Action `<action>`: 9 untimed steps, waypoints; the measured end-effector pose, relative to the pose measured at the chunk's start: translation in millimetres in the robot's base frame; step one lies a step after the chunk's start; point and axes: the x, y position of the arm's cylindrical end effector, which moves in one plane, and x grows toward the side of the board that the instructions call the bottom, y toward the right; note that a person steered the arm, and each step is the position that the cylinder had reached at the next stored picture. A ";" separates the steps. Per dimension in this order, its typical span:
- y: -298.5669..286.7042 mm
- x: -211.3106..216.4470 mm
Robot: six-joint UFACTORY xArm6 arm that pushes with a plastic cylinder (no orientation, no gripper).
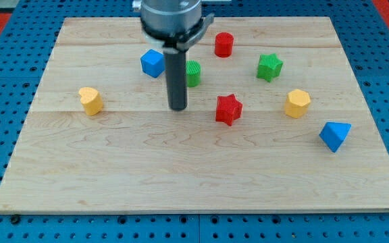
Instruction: Place the red star in between the green blocks
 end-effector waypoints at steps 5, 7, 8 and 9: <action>109.2 15.3; 134.2 7.6; 131.7 4.2; 126.4 13.2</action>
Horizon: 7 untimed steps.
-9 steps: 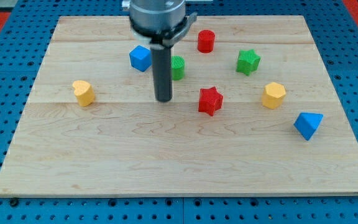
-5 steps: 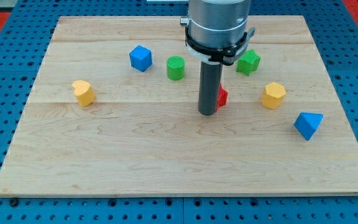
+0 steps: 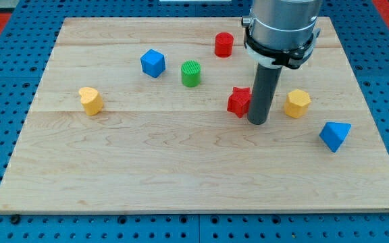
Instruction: Place the red star in between the green blocks
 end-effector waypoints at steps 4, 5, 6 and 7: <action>-24.1 -57.6; -51.6 -45.9; -142.1 -45.9; -177.3 -72.6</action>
